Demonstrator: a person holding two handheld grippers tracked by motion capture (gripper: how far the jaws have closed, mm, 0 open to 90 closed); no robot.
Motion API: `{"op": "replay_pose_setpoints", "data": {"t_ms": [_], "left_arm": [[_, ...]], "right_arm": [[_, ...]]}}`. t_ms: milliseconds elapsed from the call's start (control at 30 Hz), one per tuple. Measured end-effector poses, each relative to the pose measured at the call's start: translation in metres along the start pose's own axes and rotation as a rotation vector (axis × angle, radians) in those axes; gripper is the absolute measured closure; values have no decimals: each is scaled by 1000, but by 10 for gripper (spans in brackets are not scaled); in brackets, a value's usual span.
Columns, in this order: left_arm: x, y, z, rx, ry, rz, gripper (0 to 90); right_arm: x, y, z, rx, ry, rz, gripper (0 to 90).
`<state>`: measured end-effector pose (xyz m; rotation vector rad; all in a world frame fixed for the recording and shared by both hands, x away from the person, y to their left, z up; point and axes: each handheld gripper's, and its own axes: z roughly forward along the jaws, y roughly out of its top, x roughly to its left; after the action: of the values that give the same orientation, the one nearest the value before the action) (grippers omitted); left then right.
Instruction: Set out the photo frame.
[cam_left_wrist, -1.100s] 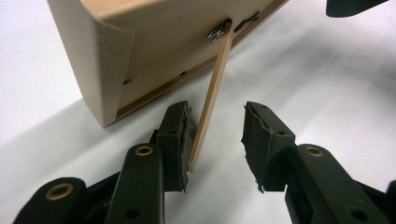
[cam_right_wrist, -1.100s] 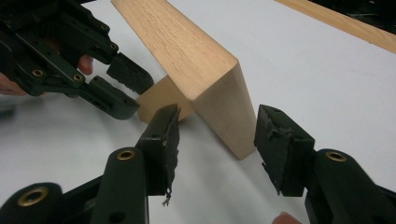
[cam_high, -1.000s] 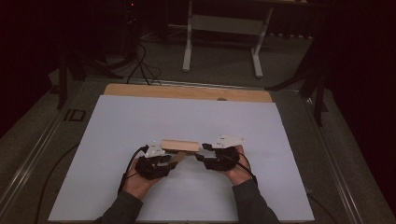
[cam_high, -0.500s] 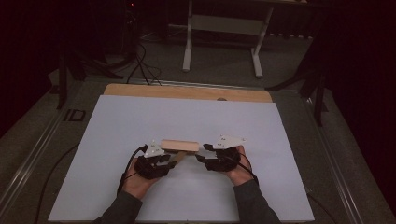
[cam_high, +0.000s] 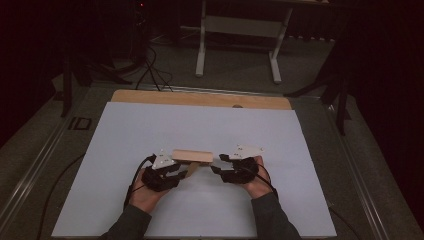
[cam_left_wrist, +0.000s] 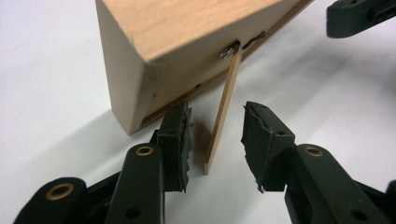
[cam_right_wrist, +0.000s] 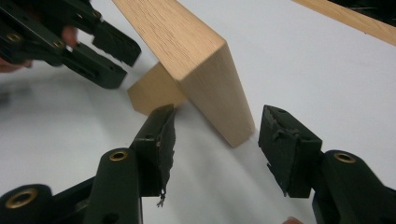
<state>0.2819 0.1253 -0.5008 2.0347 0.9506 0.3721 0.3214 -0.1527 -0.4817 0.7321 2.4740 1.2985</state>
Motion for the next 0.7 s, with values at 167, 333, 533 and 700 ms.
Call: {"op": "replay_pose_setpoints", "data": {"t_ms": [167, 333, 533, 700], "left_arm": [[-1, 1, -2, -5, 11, 10, 618], [-4, 3, -7, -34, 35, 43, 634], [-6, 5, -11, -57, 52, 64, 672], [-7, 6, -12, -63, 66, 80, 708]], "right_arm": [[-2, -2, 0, -1, -3, 8, 454], [-4, -3, -2, 1, -4, 5, 465], [-8, -5, -2, 12, -5, 18, 476], [-10, -7, -1, 12, -20, 26, 514]]}}
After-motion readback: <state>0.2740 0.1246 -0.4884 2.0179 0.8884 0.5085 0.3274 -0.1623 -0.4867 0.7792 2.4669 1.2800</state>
